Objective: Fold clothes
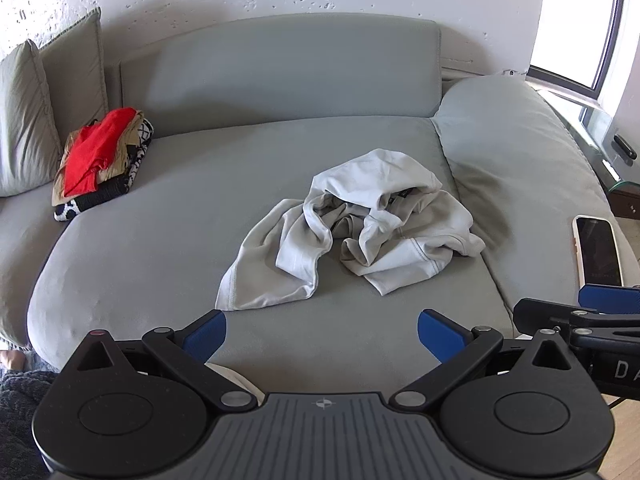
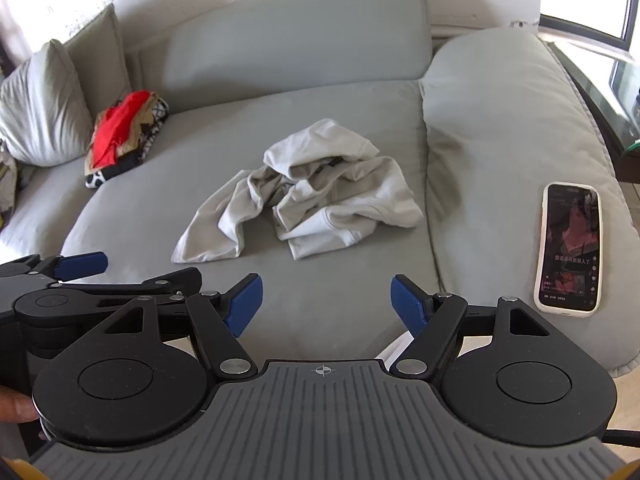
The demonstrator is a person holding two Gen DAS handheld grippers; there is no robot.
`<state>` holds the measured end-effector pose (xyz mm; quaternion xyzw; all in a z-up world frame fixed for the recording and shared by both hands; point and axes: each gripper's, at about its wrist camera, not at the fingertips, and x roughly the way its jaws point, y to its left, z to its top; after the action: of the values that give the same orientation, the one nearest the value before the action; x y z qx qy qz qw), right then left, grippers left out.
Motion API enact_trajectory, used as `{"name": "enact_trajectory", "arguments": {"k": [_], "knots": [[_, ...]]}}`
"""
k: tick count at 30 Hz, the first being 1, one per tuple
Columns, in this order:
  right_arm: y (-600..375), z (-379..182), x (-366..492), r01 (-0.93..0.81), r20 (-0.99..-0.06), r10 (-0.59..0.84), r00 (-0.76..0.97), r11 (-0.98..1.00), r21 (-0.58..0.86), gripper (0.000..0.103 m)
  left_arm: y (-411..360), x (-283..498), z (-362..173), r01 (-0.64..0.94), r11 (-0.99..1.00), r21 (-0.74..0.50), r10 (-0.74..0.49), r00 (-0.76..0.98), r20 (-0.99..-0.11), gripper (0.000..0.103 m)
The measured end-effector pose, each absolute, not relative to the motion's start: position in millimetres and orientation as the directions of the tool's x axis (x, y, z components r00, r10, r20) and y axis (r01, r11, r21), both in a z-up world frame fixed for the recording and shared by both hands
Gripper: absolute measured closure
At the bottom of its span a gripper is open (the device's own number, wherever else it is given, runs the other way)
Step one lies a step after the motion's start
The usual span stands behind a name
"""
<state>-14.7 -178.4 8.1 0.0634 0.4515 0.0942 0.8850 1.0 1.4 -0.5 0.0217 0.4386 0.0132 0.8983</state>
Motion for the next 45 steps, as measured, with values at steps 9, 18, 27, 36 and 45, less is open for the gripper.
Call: {"name": "enact_trajectory", "arguments": {"k": [9, 18, 27, 36, 45], "knots": [[-177, 6, -13, -0.104, -0.799, 0.220, 0.559, 0.975, 0.195, 0.027, 2, 1, -1, -0.017, 0.999, 0.038, 0.041, 0.607, -0.794, 0.001], [-177, 5, -12, -0.106, -0.796, 0.214, 0.566, 0.977, 0.187, 0.027, 0, 0, -5, -0.015, 0.998, 0.054, 0.052, 0.612, -0.789, 0.001], [-178, 5, -12, -0.103, -0.795, 0.213, 0.567, 0.977, 0.188, 0.027, -1, 2, -4, -0.013, 0.998, 0.055, 0.052, 0.611, -0.790, 0.001], [-179, 5, -11, -0.101, -0.798, 0.213, 0.564, 0.977, 0.190, 0.027, -3, 2, -6, -0.010, 0.998, 0.057, 0.051, 0.610, -0.791, 0.001], [-180, 5, -11, -0.098, -0.797, 0.214, 0.565, 0.976, 0.192, 0.027, -3, 0, -5, -0.010, 0.998, 0.058, 0.052, 0.613, -0.788, 0.002]]}}
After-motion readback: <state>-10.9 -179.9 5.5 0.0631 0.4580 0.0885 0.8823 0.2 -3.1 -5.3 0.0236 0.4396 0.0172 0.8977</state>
